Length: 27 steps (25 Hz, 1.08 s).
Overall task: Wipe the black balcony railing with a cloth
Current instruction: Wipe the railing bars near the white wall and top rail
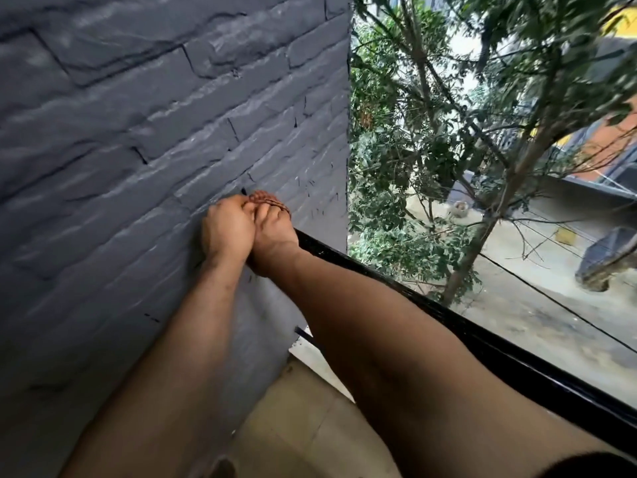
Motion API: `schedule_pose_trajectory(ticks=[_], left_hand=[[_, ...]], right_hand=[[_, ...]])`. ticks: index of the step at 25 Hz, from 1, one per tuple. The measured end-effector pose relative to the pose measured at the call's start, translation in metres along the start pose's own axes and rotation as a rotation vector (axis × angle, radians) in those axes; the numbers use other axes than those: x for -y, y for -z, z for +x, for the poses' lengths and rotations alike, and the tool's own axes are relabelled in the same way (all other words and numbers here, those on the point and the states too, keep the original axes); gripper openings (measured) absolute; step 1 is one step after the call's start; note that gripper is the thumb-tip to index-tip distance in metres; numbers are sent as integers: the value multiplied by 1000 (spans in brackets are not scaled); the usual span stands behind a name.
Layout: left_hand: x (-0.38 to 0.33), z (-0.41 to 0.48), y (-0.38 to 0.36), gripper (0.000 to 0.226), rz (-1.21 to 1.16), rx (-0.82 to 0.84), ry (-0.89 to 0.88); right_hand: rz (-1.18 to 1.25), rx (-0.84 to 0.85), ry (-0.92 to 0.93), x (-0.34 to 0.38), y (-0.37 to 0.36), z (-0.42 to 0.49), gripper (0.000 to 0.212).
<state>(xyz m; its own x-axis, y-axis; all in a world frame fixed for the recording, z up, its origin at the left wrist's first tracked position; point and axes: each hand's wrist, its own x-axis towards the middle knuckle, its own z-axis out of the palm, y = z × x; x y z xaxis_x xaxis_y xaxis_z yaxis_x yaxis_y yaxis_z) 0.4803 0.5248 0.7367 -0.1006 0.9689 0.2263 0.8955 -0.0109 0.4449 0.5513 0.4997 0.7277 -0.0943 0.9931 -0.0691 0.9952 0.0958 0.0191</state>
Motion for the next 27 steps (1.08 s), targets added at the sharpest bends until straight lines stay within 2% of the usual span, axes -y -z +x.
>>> schedule_pose_trajectory(ticks=[2,5,6,8,9,10,12,14,16,18,20,22,24,27], left_hand=[[-4,-4,-9,33,-47,63,5],[-25,-39,-27,57,-211,117,-118],[-32,-51,-36,59,-213,130,-167],[-48,-78,-44,49,-227,115,-235],[-54,-91,-45,40,-291,75,-252],[-57,-103,-47,31,-375,0,-266],[-52,-133,-54,19,-498,-187,-256],[-42,-164,-65,20,-561,-245,-232],[-34,-195,-76,17,-610,-181,-275],[-27,-214,-87,15,-596,-41,-325],[-21,-222,-98,23,-579,113,-327],[-18,-221,-104,34,-559,222,-283],[-17,-216,-108,37,-555,284,-206],[-18,-216,-106,37,-598,320,-73]], right_hand=[[56,-21,-39,-10,-5,-19,87],[46,-74,-100,-49,-11,-88,99],[34,-108,-126,-64,-14,-121,93],[2,-199,-179,-95,-29,-192,62],[-31,-273,-204,-109,-44,-228,46],[-67,-381,-223,-122,-62,-262,39],[-97,-609,-135,-146,-96,-312,35],[-95,-685,42,-165,-115,-329,25],[-67,-599,120,-170,-136,-331,29],[42,-419,-6,-165,-162,-331,36],[161,-253,-191,-152,-177,-320,53],[297,-144,-260,-131,-170,-279,64],[321,-106,-190,-106,-152,-222,69],[387,-14,-181,-84,-129,-165,60]])
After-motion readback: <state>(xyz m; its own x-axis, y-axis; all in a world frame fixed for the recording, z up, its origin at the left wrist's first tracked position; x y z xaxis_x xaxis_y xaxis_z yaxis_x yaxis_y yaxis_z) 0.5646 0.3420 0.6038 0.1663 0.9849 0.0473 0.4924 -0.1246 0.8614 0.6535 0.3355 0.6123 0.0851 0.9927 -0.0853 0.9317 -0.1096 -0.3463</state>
